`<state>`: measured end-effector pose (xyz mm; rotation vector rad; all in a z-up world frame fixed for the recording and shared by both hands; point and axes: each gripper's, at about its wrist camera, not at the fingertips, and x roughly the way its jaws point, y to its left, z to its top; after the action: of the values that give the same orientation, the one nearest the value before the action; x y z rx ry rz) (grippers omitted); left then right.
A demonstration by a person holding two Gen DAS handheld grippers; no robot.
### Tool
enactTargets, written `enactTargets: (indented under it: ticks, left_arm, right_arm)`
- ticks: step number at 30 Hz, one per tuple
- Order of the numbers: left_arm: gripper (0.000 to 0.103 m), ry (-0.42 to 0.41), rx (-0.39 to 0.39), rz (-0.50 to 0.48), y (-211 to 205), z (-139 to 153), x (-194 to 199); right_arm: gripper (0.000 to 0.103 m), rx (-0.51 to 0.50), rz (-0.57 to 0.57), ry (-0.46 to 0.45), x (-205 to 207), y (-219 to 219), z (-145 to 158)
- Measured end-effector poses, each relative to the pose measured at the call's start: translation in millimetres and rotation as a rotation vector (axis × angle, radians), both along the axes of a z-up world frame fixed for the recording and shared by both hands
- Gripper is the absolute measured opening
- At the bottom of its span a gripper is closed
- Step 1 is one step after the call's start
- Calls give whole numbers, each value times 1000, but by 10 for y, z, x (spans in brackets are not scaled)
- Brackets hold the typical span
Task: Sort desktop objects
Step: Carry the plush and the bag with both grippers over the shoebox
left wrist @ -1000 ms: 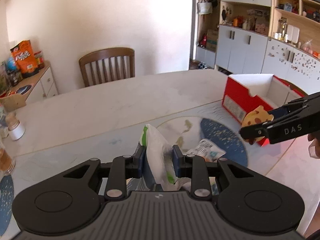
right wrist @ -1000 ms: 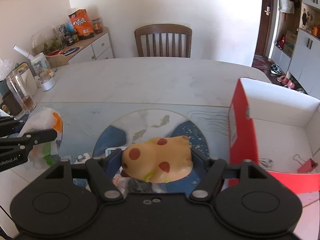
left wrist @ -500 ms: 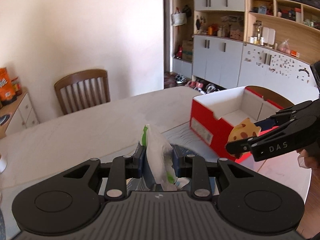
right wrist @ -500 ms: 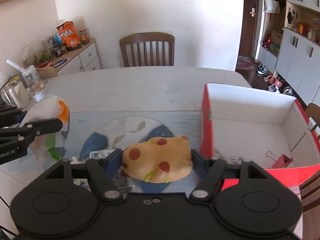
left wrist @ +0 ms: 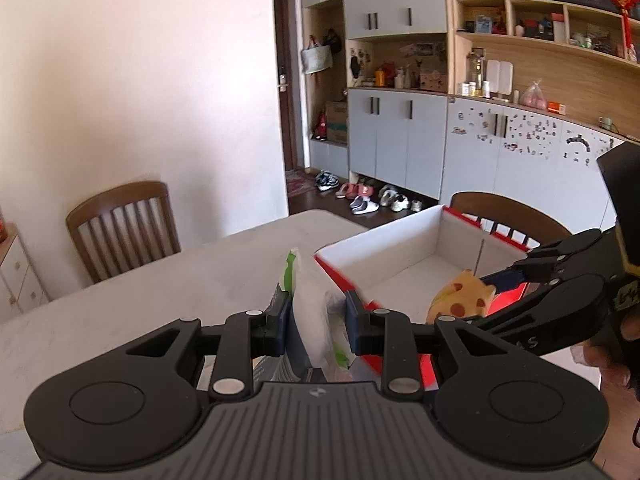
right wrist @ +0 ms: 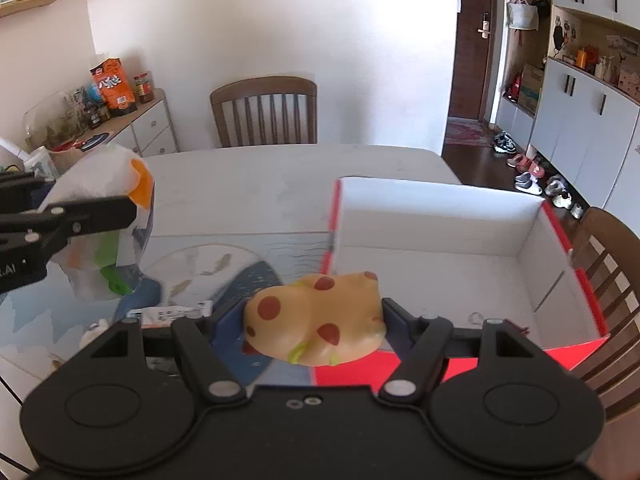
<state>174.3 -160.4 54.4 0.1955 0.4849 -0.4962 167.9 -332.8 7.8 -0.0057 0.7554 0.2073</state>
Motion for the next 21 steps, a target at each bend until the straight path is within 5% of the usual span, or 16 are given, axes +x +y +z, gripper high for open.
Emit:
enactTargets:
  ticks: [21]
  left_arm:
    - [26,23,-2,-110,-1242,7,452]
  right_arm:
    - [72,-14,-35,13,237,-868,-107]
